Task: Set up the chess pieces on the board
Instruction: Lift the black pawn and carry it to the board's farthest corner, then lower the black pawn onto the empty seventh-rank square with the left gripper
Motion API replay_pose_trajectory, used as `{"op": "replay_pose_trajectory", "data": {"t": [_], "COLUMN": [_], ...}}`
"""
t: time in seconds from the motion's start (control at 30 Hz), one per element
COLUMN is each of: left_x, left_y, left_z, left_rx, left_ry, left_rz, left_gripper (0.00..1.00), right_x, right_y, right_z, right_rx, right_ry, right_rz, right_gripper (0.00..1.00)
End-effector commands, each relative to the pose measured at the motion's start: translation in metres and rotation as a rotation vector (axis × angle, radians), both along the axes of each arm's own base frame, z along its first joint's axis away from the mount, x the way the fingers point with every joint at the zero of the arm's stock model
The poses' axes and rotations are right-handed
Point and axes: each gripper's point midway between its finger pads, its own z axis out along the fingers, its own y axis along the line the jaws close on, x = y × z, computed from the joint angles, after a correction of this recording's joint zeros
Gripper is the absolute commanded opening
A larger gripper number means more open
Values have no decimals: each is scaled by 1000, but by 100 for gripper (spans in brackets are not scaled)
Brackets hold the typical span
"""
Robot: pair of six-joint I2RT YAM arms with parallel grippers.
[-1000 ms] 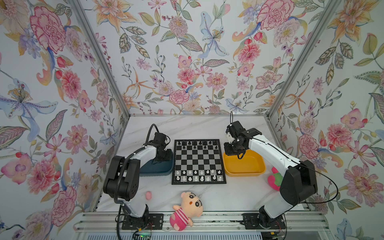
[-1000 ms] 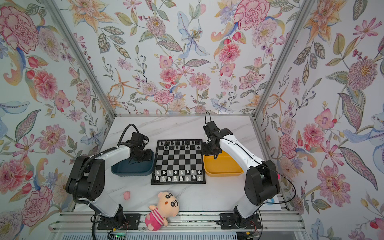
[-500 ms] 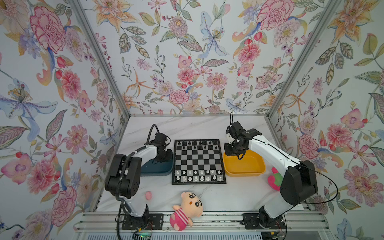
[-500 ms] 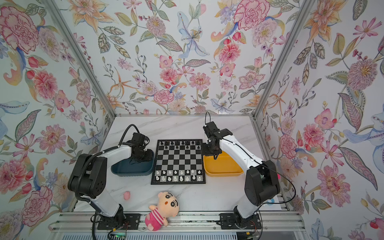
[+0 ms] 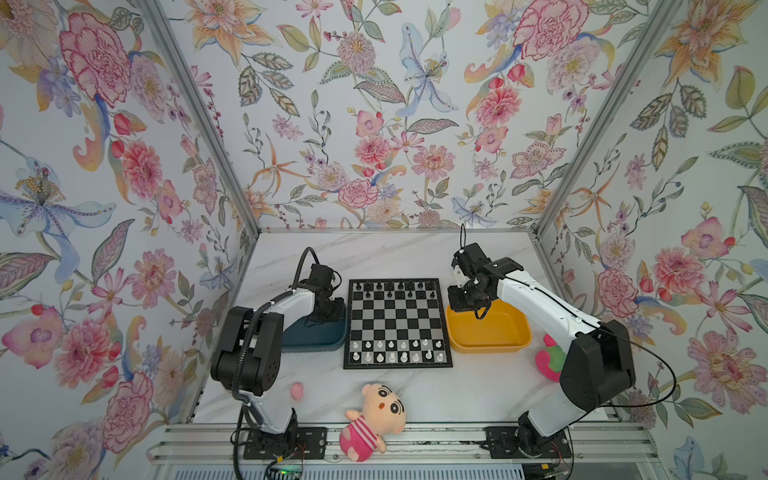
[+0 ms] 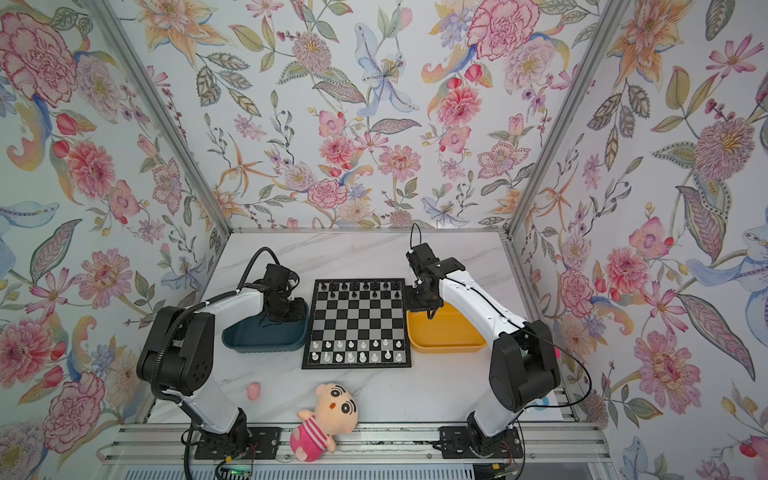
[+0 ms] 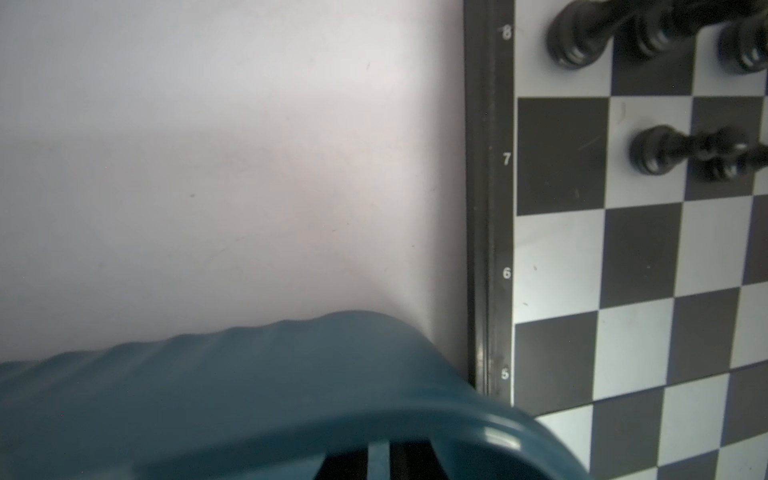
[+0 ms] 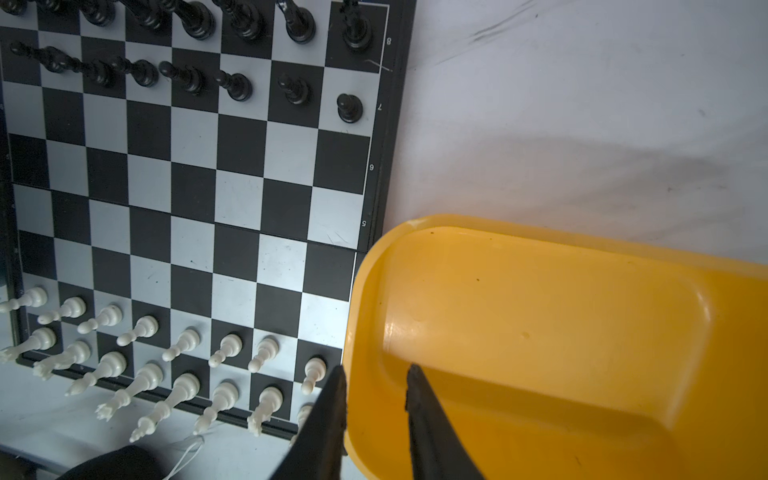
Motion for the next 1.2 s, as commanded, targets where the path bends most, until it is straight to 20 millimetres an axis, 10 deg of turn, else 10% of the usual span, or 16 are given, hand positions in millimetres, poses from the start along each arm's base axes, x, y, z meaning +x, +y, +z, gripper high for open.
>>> {"op": "replay_pose_trajectory", "data": {"t": [0.0,0.6,1.17], "left_x": [5,28,56], "left_y": [6,-17,-66], "left_z": [18,122,88], "left_rx": [26,70,120], "left_ry": [-29,-209,-152], "left_rz": [-1,-78,-202], "left_gripper": [0,0,0], "right_x": [-4,-11,-15], "right_y": [-2,-4,-13], "right_z": [3,4,1], "right_rx": [16,39,53], "right_ry": [-4,-20,-24], "right_rz": [-16,-10,-37], "right_gripper": [28,28,28]}}
